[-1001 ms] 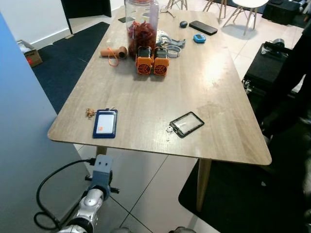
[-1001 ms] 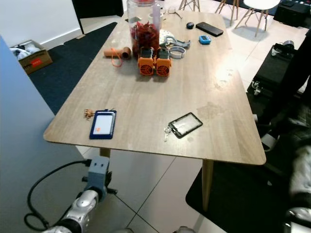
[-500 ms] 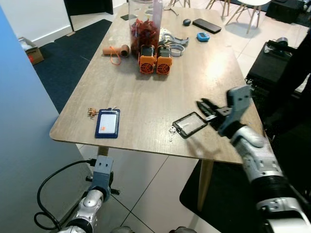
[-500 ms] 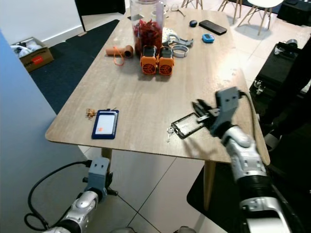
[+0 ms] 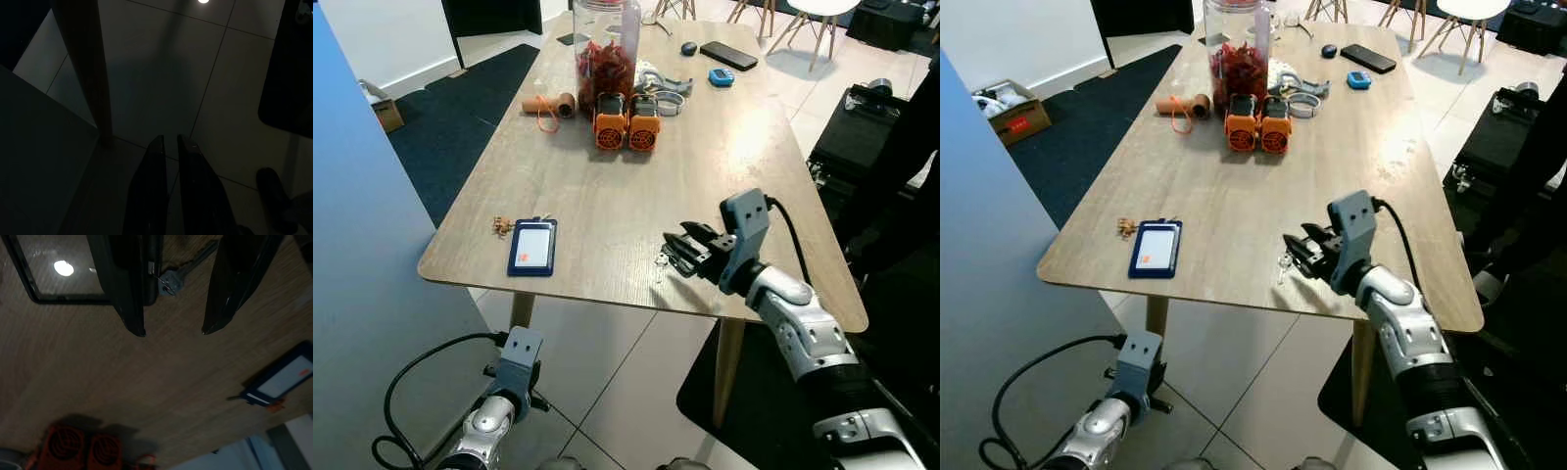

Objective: Hang keys on a hook

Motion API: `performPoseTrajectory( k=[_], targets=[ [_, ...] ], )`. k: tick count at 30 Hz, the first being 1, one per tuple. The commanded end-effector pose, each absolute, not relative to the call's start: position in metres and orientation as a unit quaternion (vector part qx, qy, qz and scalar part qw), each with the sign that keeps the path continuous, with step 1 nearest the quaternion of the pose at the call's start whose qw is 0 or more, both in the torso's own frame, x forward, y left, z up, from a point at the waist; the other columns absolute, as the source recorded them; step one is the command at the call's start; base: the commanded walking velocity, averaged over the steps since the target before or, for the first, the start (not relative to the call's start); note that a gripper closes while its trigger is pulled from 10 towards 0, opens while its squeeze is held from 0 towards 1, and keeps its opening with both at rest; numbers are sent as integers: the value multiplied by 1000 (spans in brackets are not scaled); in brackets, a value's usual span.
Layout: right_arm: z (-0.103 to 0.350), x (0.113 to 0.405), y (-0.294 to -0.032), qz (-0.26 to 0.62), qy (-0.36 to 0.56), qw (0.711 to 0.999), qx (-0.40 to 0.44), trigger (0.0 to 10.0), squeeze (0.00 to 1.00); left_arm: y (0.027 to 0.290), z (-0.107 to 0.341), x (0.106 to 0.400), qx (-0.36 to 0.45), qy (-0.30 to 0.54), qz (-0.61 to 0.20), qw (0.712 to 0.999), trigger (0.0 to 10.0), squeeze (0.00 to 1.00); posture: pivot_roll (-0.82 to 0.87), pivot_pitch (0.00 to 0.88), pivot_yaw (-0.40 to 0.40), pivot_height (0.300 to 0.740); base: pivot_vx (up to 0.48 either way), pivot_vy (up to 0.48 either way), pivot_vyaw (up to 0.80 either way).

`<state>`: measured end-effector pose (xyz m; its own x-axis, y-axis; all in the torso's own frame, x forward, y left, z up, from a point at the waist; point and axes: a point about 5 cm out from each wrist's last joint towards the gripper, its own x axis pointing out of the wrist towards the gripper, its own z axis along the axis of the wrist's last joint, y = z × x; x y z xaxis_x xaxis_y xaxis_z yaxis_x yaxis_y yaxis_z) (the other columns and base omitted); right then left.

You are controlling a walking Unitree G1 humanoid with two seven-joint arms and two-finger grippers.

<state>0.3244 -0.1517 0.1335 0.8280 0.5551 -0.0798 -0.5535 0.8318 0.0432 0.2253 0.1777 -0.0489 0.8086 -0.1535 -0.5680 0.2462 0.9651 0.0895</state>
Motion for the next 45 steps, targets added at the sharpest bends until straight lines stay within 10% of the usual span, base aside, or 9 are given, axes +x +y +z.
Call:
performPoseTrajectory(
  k=[1, 9, 12, 19, 20, 45],
  targets=[
    [118, 324, -159, 250, 75, 965, 20, 10000, 0, 180, -52, 220, 83, 296, -105, 946, 10000, 0, 43, 89, -22, 740, 0, 0, 0],
    [108, 332, -165, 204, 98, 973, 53, 10000, 0, 177, -51, 221, 79, 296, -107, 946, 10000, 0, 46, 113, -13, 740, 0, 0, 0],
    [108, 335, -161, 204, 102, 972, 55, 10000, 424, 178, -51, 222, 78, 297, -105, 946, 10000, 0, 46, 113, -13, 740, 0, 0, 0],
    [114, 342, -156, 196, 87, 975, 56, 10000, 329, 180, -51, 221, 76, 297, -97, 947, 10000, 0, 54, 119, -24, 740, 0, 0, 0],
    [117, 344, -155, 198, 78, 975, 61, 10000, 0, 180, -52, 220, 75, 296, -96, 947, 10000, 0, 54, 116, -27, 740, 0, 0, 0],
    [99, 325, -144, 287, 135, 948, 1, 10000, 0, 179, -52, 217, 65, 292, -93, 950, 10000, 0, 47, 93, -34, 740, 0, 0, 0]
  ],
)
